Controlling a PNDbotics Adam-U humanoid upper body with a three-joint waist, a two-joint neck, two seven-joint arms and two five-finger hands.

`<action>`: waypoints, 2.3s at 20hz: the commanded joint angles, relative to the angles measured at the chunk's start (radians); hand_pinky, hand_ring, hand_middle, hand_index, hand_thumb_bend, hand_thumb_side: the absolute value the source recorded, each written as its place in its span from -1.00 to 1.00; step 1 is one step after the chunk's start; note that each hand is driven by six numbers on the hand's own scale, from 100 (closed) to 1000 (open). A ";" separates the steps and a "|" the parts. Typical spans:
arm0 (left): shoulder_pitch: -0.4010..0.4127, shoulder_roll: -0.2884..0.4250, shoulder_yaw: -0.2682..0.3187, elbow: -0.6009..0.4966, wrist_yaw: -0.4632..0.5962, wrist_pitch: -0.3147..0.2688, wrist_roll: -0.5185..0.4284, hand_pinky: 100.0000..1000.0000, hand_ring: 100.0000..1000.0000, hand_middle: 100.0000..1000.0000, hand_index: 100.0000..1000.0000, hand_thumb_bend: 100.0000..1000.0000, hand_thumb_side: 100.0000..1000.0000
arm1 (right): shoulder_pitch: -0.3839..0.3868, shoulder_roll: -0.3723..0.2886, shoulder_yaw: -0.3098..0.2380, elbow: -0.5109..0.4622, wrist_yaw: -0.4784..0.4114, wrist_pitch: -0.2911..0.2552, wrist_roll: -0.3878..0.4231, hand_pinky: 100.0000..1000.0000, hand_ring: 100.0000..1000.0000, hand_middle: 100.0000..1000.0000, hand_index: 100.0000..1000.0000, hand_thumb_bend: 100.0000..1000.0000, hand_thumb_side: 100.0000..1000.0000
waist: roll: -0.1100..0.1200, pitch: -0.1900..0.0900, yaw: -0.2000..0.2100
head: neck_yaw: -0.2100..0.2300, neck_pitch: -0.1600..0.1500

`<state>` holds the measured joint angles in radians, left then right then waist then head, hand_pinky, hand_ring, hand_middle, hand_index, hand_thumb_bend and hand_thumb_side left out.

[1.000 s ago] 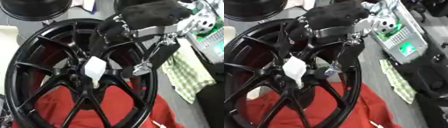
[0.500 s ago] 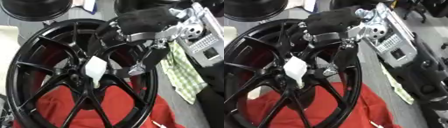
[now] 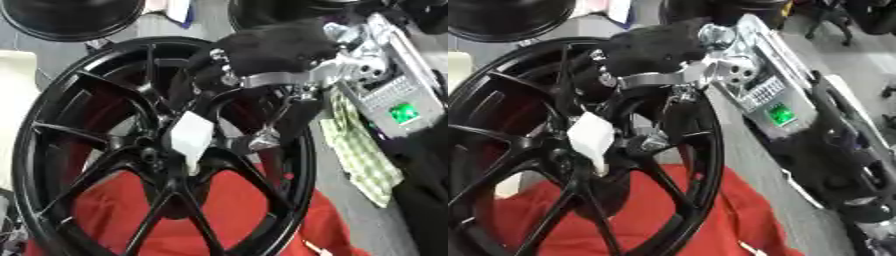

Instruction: Pull the pin out of the wheel hub.

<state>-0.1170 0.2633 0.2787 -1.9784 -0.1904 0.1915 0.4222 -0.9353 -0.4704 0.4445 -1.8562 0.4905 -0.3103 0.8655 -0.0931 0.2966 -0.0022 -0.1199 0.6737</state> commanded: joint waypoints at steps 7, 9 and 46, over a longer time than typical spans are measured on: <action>-0.009 0.003 0.003 -0.010 -0.006 -0.001 -0.007 0.41 0.13 -0.02 0.26 -1.00 0.55 | -0.010 0.000 -0.001 0.007 0.025 -0.047 0.041 0.71 0.75 0.60 0.76 -0.21 -1.00 | 0.001 -0.004 0.008 | -0.016 -0.008; -0.009 0.002 0.002 -0.010 -0.006 -0.001 -0.008 0.41 0.13 -0.02 0.26 -1.00 0.56 | -0.011 0.002 0.001 0.013 0.026 -0.048 0.041 0.70 0.75 0.60 0.76 -0.22 -1.00 | 0.000 -0.001 0.011 | -0.023 -0.008; -0.018 -0.003 0.000 -0.001 -0.014 0.005 -0.023 0.43 0.14 -0.01 0.26 -1.00 0.56 | -0.023 0.018 0.051 0.085 0.081 -0.082 0.041 0.65 0.62 0.29 0.51 -0.38 -1.00 | -0.031 0.020 0.029 | -0.063 -0.014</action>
<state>-0.1298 0.2548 0.2756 -1.9701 -0.1977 0.1979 0.4017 -0.9447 -0.4438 0.5033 -1.7677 0.5704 -0.3308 0.8465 -0.1317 0.3328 0.0262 -0.1790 0.6737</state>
